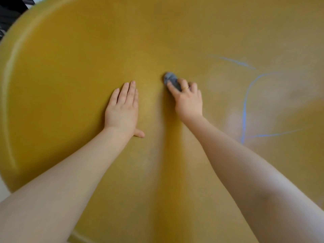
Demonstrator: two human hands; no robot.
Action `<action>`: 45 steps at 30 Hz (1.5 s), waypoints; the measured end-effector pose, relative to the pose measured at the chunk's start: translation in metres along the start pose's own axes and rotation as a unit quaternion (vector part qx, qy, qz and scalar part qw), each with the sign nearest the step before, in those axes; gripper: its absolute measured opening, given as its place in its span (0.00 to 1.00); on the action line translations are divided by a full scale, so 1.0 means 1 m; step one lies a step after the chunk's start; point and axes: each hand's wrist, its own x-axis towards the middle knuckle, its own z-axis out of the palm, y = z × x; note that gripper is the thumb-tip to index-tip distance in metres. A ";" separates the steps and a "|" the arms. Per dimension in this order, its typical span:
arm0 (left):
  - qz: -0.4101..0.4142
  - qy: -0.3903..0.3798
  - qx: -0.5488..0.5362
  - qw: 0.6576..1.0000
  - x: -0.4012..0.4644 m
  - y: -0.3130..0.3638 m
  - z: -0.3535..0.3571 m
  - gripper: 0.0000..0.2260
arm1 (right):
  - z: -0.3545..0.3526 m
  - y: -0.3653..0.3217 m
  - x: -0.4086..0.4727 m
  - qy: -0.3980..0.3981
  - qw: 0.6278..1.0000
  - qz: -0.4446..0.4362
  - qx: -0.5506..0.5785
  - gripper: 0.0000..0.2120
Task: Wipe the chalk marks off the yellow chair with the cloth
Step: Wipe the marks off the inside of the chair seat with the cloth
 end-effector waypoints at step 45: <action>0.123 -0.117 -0.077 0.982 -0.071 0.049 0.016 0.56 | -0.016 0.005 -0.259 -0.135 0.975 -0.136 0.110 0.23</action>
